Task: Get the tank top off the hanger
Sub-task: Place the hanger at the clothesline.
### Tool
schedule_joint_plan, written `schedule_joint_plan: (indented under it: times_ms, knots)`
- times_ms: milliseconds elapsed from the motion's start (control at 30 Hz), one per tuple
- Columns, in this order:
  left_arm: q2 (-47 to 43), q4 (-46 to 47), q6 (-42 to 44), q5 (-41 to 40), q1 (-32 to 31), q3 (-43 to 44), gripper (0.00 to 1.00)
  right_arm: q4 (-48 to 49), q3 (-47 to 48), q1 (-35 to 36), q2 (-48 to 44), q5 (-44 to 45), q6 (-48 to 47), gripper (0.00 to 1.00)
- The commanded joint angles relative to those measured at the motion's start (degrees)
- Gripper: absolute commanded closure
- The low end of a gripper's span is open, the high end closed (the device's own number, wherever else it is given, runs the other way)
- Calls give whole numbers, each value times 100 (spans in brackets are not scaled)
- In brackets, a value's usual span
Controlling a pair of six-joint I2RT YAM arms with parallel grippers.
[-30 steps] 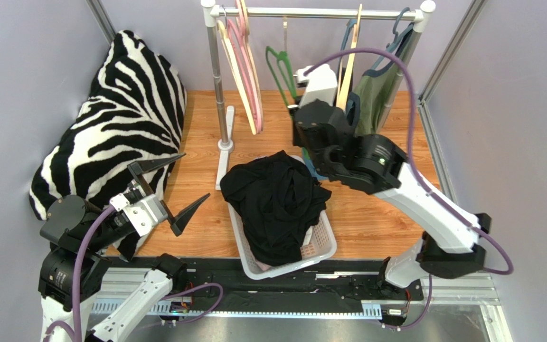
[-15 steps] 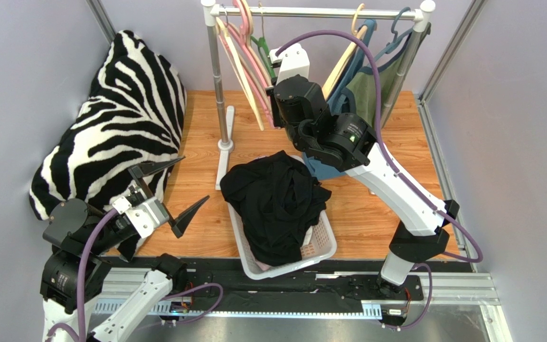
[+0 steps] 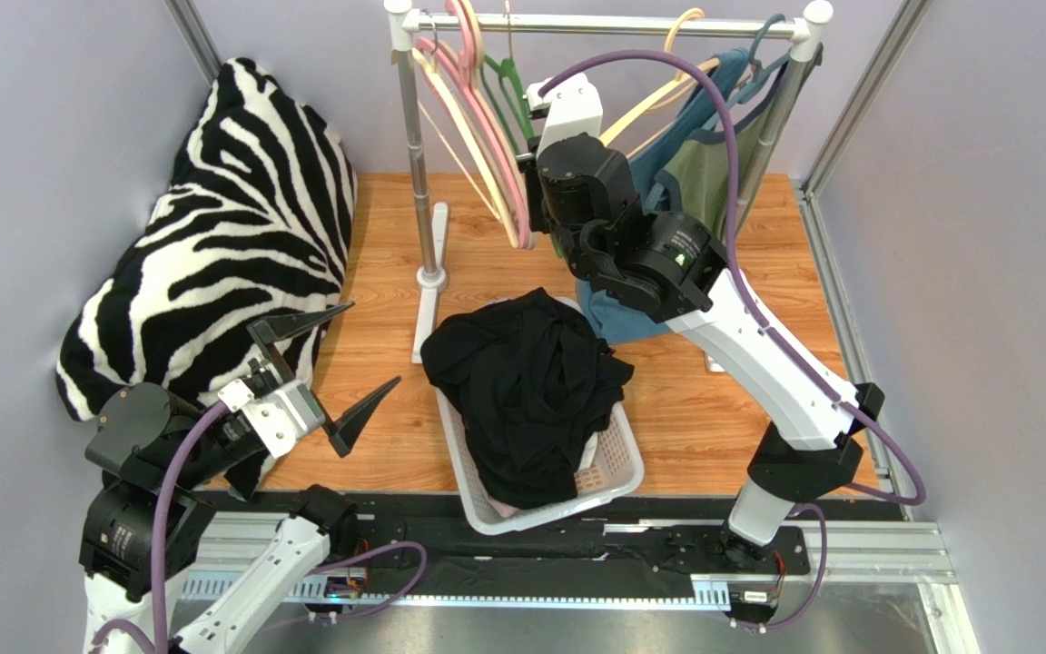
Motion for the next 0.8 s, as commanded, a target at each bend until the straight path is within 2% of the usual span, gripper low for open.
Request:
schedule_joint_plan:
  times_ms: [0,333,567,600,633,667,767]
  knots:
    - [-94,52,44,-53,19,-63,1,564,364,-179,151,-71,-76,100]
    - [-138,34,0,-9,19,-81,1,529,311,-329,468,-335,152,100]
    - [-130,34,-17,35,10,-133,1,336,83,-320,354,-388,372,100]
    - [-112,51,-17,52,19,-125,1,318,-13,-320,302,-388,407,98]
    - [-112,52,-35,53,19,-133,1,292,-84,-312,162,-388,425,89]
    - [-112,60,-35,61,19,-133,1,248,-145,-320,82,-388,416,65]
    - [-94,87,-79,70,19,-133,1,151,-383,-329,-347,-353,399,52]
